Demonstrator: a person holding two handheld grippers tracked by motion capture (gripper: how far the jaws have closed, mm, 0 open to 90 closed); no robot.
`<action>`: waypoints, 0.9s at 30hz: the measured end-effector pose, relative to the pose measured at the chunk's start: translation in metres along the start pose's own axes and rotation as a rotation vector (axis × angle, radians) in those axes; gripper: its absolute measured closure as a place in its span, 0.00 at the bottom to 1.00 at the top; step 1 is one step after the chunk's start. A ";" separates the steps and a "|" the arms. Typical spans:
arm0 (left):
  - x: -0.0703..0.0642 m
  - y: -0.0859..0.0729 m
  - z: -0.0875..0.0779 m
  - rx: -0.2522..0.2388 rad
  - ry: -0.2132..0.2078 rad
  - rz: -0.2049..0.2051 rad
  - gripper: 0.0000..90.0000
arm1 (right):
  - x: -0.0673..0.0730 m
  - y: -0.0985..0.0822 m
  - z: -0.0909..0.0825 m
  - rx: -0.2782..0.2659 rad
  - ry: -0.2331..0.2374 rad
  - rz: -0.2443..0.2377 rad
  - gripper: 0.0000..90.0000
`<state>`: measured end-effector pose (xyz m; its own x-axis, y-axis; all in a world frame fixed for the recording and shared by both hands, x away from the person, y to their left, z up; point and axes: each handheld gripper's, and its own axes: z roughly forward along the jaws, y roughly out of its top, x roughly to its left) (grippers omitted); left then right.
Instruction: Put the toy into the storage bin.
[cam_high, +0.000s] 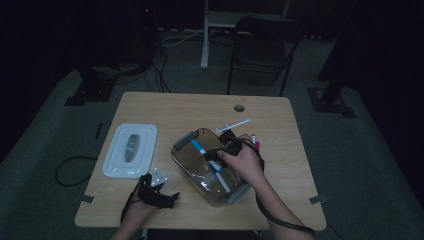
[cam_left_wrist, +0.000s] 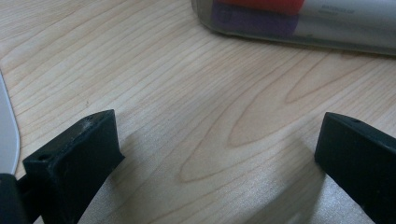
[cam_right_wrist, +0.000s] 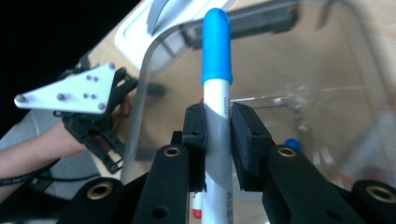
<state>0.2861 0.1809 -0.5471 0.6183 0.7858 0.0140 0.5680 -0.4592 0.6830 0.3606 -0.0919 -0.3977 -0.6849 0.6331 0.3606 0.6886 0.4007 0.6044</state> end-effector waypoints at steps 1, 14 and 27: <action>0.000 0.000 0.000 0.001 0.000 0.000 0.01 | 0.001 0.000 0.011 0.026 0.004 0.002 0.85; 0.000 0.000 0.000 0.001 -0.001 0.001 0.01 | 0.006 0.000 0.065 0.192 -0.016 -0.014 0.85; 0.000 0.000 0.000 -0.002 0.000 -0.001 0.01 | 0.001 -0.003 0.095 0.347 -0.039 -0.001 0.85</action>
<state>0.2861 0.1809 -0.5473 0.6178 0.7862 0.0140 0.5672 -0.4579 0.6846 0.3805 -0.0292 -0.4669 -0.6807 0.6546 0.3290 0.7324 0.5985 0.3246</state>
